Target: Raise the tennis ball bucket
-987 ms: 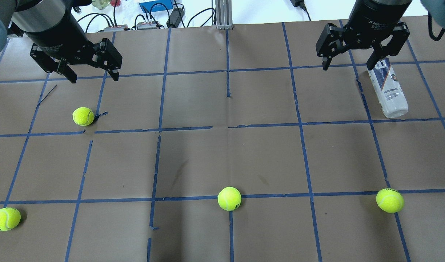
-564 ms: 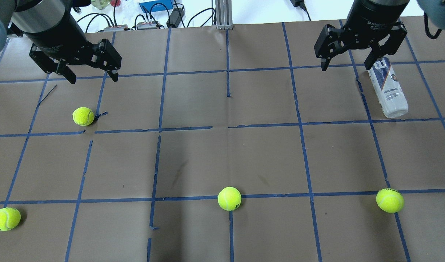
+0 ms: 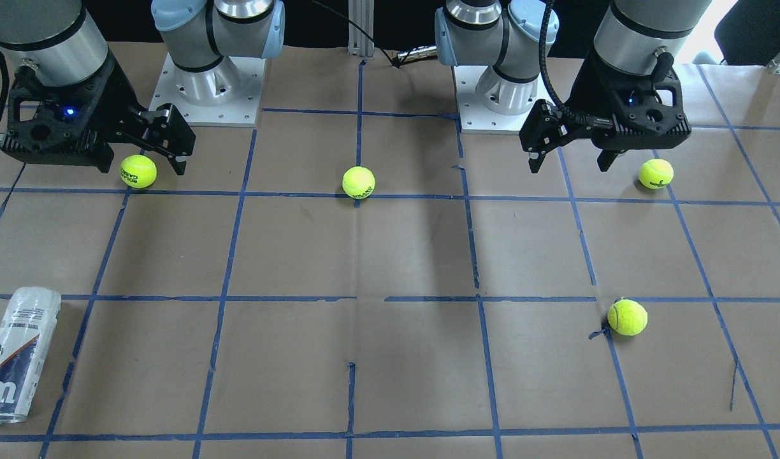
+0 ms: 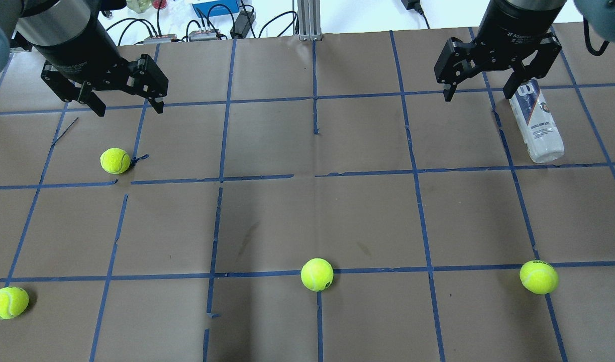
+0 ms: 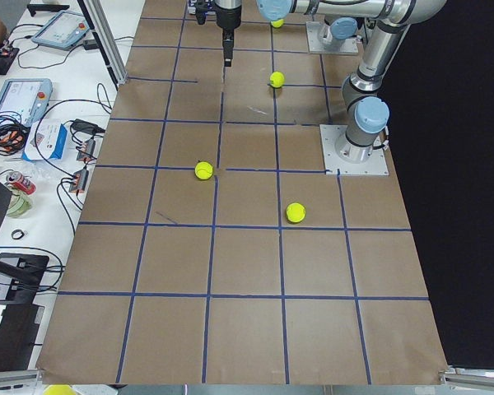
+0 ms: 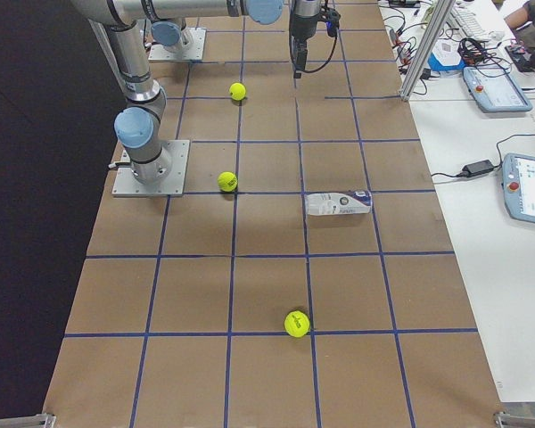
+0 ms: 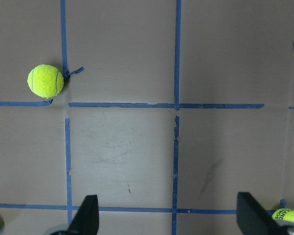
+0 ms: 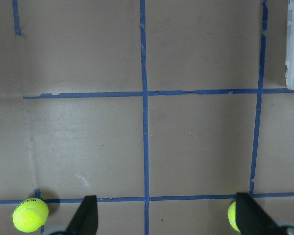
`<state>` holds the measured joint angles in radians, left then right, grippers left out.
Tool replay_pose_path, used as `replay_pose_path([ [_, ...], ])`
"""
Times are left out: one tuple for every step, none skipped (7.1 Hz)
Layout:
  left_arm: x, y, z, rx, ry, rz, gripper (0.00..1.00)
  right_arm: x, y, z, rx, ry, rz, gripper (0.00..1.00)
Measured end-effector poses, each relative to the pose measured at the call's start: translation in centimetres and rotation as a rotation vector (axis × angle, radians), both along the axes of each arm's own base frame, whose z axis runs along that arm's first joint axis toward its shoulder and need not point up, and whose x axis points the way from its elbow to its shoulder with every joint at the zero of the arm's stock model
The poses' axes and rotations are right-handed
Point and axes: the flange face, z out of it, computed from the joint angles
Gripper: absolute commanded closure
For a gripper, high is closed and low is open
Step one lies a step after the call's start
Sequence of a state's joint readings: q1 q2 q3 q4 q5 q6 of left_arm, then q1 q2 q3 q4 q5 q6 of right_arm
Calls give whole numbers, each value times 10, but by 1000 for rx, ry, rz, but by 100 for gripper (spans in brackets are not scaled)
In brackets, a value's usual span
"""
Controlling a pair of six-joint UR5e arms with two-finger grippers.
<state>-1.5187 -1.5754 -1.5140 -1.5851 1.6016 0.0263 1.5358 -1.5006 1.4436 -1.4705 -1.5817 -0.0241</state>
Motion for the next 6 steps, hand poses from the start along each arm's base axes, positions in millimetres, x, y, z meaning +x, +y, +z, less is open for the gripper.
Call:
replay_pose_path([
  [0,0,0,0,0,0,0,-1,0,-1,2,0,-1,0],
  [0,0,1,-1,-1,0,0,-2,-1,-1,3,0,-4,0],
  [0,0,1,-1,-1,0,0,-4,-1,-1,4,1,-8,0],
  [0,0,0,0,-1,-1,0,-6,-1,-1,4,1,-11,0],
  [-1,1,0,0,-1,-1,0,-6,-1,-1,5,1,-12,0],
  [-1,1,1,0,-1,-1,0,-6,-1,-2,6,1,-12,0],
])
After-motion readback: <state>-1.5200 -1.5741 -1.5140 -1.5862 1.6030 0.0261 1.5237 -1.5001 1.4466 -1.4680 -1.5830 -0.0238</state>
